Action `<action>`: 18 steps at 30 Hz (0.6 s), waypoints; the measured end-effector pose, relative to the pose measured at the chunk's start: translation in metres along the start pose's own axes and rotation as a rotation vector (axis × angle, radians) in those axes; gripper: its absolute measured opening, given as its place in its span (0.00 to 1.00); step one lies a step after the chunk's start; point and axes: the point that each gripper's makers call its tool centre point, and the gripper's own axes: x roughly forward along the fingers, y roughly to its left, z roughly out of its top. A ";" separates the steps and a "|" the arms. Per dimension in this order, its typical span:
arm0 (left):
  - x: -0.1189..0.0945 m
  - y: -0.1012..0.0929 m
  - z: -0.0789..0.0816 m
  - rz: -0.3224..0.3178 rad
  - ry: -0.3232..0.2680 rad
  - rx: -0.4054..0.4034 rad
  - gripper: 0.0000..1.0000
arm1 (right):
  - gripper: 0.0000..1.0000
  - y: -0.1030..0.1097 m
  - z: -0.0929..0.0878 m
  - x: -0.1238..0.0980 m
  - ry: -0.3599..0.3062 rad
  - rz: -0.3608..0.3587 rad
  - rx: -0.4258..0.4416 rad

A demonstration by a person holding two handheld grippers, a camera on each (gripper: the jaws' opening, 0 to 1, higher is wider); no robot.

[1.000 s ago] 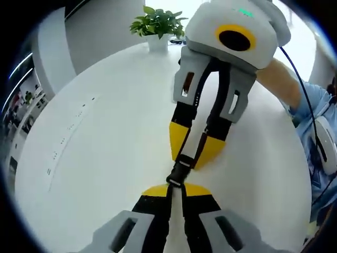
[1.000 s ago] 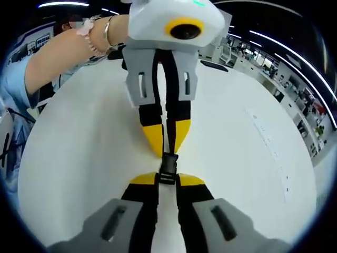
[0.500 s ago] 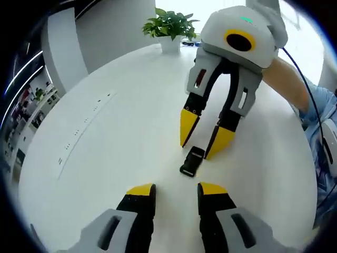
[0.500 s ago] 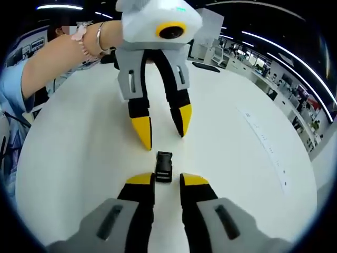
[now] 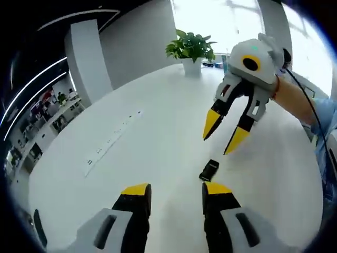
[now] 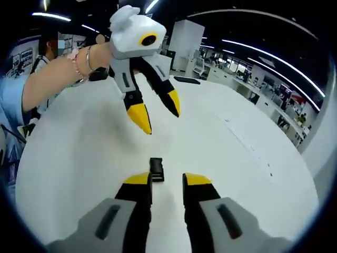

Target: Snap the two parts of the plastic buckle together until the buckle closes and remains connected.

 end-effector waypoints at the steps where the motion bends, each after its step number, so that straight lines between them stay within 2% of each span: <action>1: -0.005 0.002 0.001 0.018 -0.010 0.000 0.42 | 0.22 0.000 0.002 -0.003 -0.008 -0.010 0.001; 3: -0.016 0.010 0.004 0.084 -0.039 -0.013 0.44 | 0.22 0.000 0.003 -0.009 -0.017 -0.022 0.001; 8: -0.045 0.011 0.012 0.135 -0.143 -0.061 0.48 | 0.22 0.001 0.009 -0.025 -0.051 -0.058 0.001; 12: -0.069 0.008 0.015 0.178 -0.205 -0.072 0.48 | 0.23 0.006 0.014 -0.037 -0.079 -0.082 0.003; 18: -0.106 -0.002 0.019 0.252 -0.328 -0.083 0.50 | 0.25 0.010 0.023 -0.057 -0.142 -0.135 0.017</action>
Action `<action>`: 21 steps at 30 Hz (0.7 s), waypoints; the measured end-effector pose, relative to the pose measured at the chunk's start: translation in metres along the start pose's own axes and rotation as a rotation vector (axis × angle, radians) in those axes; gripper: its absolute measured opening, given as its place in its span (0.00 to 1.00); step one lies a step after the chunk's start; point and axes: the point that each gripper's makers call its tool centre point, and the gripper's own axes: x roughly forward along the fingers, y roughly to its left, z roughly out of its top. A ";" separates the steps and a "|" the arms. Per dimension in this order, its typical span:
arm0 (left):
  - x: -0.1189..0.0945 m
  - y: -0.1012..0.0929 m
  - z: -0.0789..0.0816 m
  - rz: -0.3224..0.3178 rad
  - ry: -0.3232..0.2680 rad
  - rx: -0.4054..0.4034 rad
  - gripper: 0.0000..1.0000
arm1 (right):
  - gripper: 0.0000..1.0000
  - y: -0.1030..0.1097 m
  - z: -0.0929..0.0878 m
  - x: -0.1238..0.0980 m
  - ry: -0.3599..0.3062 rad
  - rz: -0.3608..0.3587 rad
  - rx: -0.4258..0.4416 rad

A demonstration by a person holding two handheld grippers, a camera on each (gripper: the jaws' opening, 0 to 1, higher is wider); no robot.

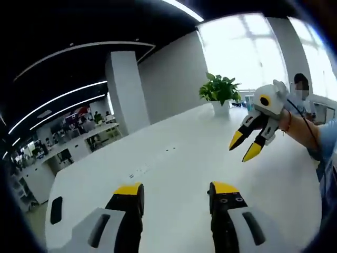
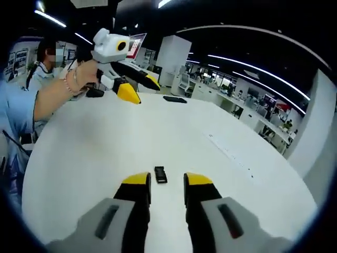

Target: Snap the two parts of the plastic buckle together until the buckle closes and remains connected.

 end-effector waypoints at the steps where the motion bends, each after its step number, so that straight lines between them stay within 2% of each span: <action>1: -0.008 -0.001 0.002 0.017 -0.022 -0.005 0.50 | 0.25 0.001 0.001 -0.004 -0.009 -0.008 0.005; 6: -0.036 0.000 0.001 0.081 -0.061 -0.020 0.53 | 0.27 -0.002 0.004 -0.020 -0.042 -0.057 0.012; 10: -0.059 -0.004 0.001 0.120 -0.117 -0.045 0.54 | 0.28 -0.008 0.008 -0.034 -0.085 -0.102 0.039; 14: -0.079 -0.005 0.001 0.183 -0.162 -0.037 0.59 | 0.31 -0.008 0.010 -0.050 -0.117 -0.145 0.053; 17: -0.094 -0.005 0.003 0.229 -0.213 -0.049 0.59 | 0.32 -0.009 0.013 -0.061 -0.152 -0.174 0.079; 21: -0.110 0.000 -0.003 0.286 -0.238 -0.060 0.60 | 0.33 -0.008 0.020 -0.078 -0.192 -0.214 0.071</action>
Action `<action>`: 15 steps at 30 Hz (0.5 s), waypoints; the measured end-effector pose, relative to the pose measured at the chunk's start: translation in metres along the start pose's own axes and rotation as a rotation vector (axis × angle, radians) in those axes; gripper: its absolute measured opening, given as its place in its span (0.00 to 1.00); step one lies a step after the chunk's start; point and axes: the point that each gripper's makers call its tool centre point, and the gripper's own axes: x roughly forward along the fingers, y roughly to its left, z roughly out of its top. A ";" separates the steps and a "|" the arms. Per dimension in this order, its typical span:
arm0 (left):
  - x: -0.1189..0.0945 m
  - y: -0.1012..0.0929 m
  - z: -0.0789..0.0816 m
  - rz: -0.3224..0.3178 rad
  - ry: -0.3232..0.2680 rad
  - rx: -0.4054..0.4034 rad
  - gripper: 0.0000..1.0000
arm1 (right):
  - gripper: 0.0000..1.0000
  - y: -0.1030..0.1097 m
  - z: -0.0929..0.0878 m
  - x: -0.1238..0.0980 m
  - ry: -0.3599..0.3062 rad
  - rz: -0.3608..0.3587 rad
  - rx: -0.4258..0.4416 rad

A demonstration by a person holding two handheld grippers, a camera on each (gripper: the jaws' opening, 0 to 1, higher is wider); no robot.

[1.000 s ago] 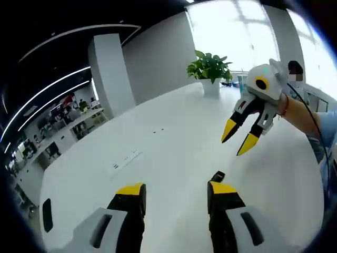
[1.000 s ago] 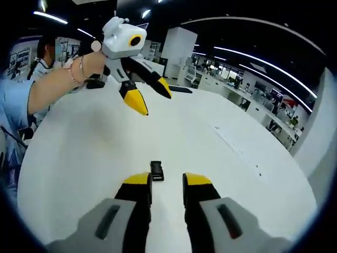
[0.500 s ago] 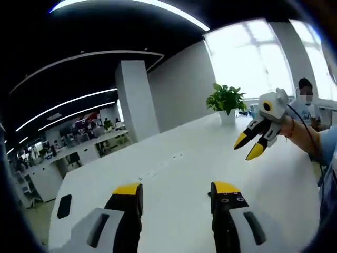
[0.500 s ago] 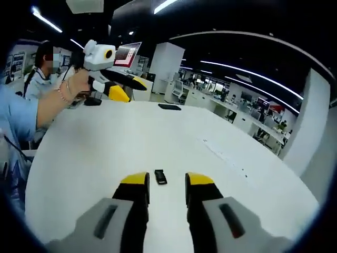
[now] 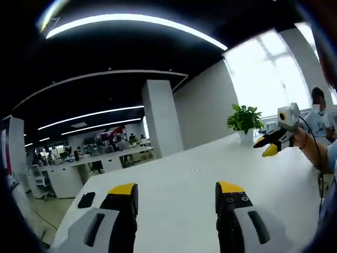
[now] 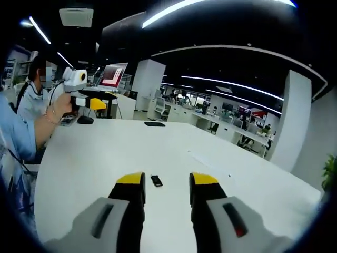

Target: Snap the two parts of the plastic buckle together until the buckle closes and remains connected.

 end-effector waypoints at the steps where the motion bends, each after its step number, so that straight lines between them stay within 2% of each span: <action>1: -0.002 0.001 0.000 0.011 -0.004 0.001 0.60 | 0.33 0.000 0.003 -0.005 -0.012 -0.009 -0.005; 8: -0.025 0.007 0.002 0.056 -0.059 -0.029 0.63 | 0.33 0.000 0.016 -0.037 -0.094 -0.086 -0.032; 15: -0.039 0.006 -0.007 0.099 -0.068 -0.027 0.67 | 0.33 -0.008 0.006 -0.062 -0.144 -0.162 -0.025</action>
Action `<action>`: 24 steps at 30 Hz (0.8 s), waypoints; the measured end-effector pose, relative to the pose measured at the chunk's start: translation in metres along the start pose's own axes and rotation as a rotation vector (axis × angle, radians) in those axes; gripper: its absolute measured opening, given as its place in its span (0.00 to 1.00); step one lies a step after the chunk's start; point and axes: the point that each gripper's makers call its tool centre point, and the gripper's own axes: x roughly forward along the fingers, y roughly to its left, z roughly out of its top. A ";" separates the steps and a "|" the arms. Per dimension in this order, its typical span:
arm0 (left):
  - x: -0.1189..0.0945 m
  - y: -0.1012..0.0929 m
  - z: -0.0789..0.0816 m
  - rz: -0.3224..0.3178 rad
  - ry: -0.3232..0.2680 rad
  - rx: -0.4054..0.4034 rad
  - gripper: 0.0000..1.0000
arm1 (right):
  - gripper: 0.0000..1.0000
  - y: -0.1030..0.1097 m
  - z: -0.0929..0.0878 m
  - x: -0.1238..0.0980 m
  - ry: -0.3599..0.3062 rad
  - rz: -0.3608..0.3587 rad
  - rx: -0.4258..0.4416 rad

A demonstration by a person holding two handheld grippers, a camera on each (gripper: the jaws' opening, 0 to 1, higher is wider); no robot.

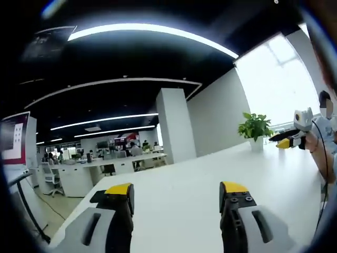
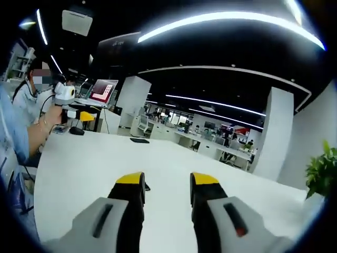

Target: Snap the two parts of the plastic buckle together until the buckle closes and remains connected.

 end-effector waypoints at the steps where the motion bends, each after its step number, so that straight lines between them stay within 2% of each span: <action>1: -0.003 0.003 -0.001 0.016 -0.003 0.001 0.68 | 0.33 -0.002 -0.002 -0.003 -0.008 -0.010 0.008; 3: -0.008 0.004 -0.003 0.027 -0.006 0.001 0.69 | 0.34 -0.003 -0.005 -0.011 -0.025 -0.024 0.016; 7: -0.023 0.014 -0.004 0.090 -0.047 -0.027 0.70 | 0.34 -0.008 -0.010 -0.027 -0.074 -0.060 0.052; 12: -0.036 0.022 -0.007 0.141 -0.070 -0.049 0.70 | 0.34 -0.017 -0.025 -0.040 -0.085 -0.115 0.064; 18: -0.043 0.028 -0.011 0.195 -0.072 -0.040 0.70 | 0.33 -0.031 -0.039 -0.046 -0.105 -0.165 0.118; 24: -0.039 0.032 -0.026 0.207 -0.055 -0.054 0.70 | 0.33 -0.031 -0.042 -0.048 -0.119 -0.182 0.123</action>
